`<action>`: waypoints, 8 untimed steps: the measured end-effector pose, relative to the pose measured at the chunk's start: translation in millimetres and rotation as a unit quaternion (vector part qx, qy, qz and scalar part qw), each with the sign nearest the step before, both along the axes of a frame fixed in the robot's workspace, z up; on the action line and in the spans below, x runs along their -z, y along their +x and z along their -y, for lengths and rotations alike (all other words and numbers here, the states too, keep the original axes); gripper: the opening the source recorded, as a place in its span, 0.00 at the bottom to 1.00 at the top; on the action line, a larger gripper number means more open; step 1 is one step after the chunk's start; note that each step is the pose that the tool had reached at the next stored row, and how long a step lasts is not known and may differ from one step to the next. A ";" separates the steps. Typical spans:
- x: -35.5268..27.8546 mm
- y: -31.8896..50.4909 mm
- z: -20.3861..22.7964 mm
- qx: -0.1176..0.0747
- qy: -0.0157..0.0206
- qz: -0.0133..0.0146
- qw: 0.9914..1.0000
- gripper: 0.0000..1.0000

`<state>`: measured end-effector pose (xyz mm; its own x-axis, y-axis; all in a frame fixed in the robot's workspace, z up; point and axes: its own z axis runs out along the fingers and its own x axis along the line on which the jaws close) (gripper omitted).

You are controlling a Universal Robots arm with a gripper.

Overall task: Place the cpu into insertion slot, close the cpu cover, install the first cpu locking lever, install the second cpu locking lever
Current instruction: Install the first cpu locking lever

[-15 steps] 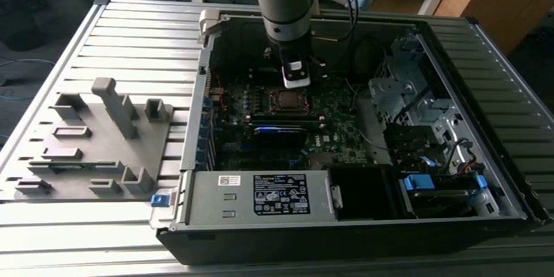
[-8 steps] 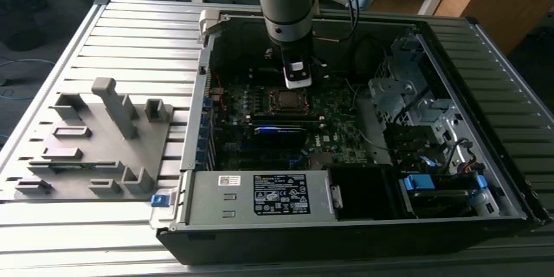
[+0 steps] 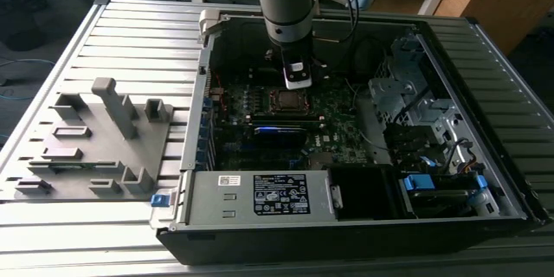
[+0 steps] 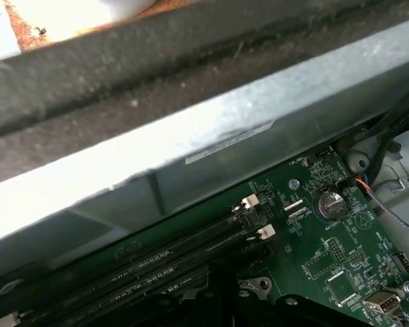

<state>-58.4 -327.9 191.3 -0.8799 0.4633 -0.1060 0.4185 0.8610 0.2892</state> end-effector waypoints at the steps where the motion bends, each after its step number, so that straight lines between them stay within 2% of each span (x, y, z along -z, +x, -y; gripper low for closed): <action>1: 0.3 0.0 0.0 0.000 0.000 0.000 1.000 0.11; 8: 2.5 0.0 0.0 0.000 0.000 0.000 1.000 0.11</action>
<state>-58.4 -327.9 188.9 -0.8798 0.4632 -0.1068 0.4184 0.8612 0.2885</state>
